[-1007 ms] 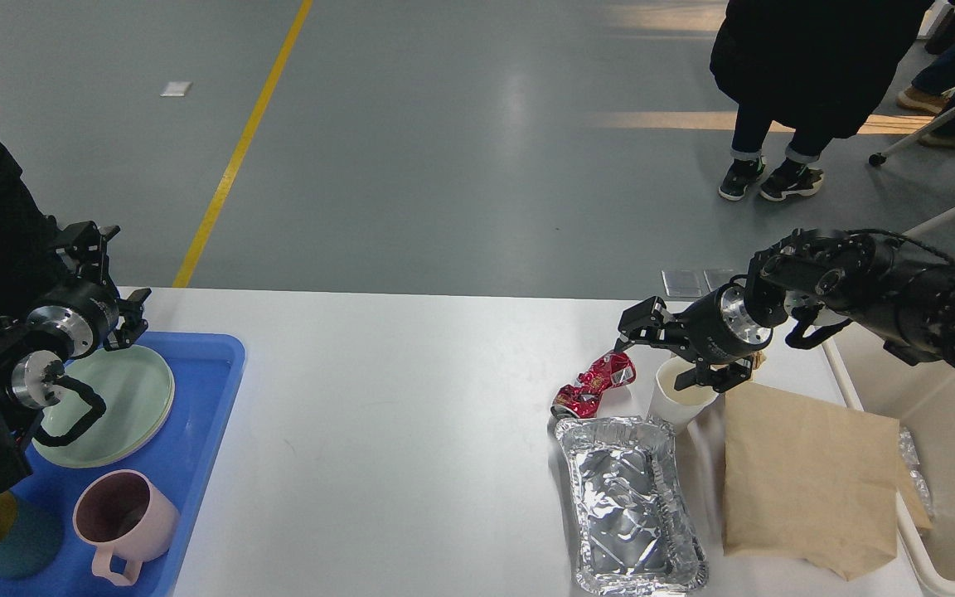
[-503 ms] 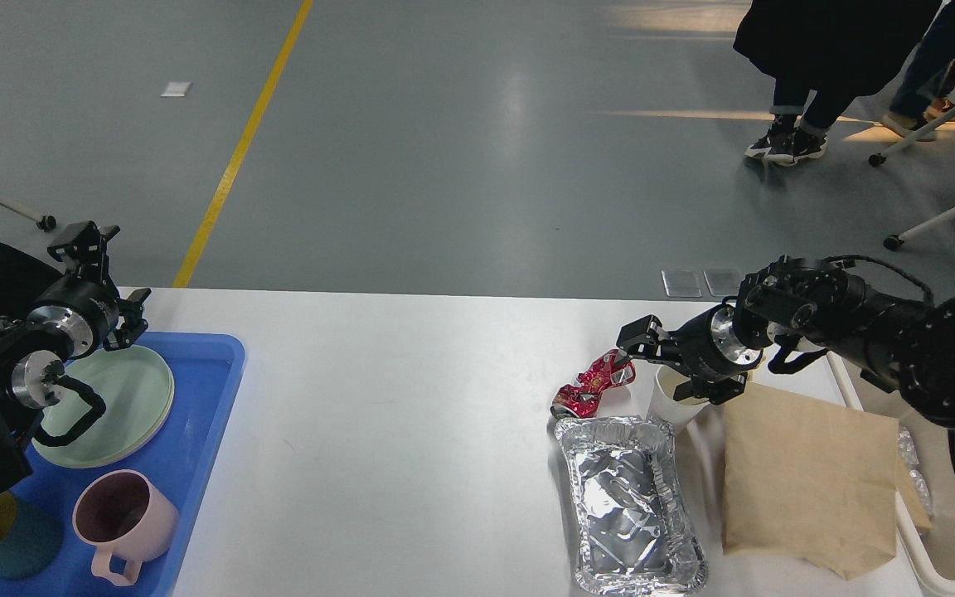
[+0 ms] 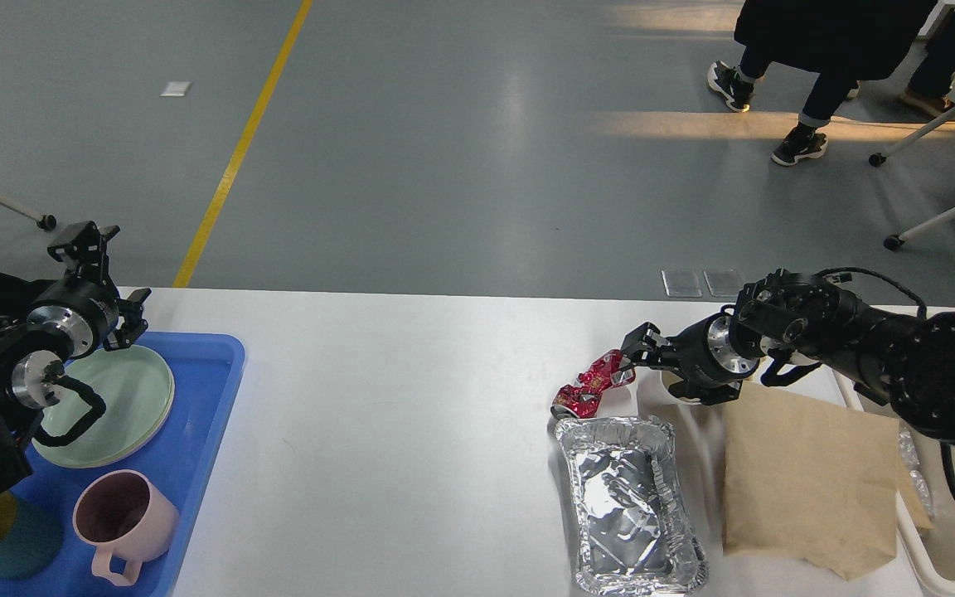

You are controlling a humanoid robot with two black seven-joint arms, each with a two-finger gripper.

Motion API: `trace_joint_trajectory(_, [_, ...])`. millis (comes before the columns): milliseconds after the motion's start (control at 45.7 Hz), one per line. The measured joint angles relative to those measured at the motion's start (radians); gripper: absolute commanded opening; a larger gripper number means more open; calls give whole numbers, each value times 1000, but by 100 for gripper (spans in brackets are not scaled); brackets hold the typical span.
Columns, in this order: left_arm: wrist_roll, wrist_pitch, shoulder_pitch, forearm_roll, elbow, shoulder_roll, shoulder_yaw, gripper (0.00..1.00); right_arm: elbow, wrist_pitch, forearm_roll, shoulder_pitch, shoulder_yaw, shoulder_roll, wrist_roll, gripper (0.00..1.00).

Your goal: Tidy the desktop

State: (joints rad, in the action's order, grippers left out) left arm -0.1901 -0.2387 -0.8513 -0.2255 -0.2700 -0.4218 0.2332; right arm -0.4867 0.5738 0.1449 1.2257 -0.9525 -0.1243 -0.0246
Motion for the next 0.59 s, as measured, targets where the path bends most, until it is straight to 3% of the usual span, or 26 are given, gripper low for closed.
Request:
trace_joint_trajectory(219, [0,0,0,0,0,0,0,96,-10,10,-1,-1,1,0,0,0])
trace_joint_trajectory(591, [0,0,0,0,0,0,0,96,-13,30,-1,9,0,-3,0,0])
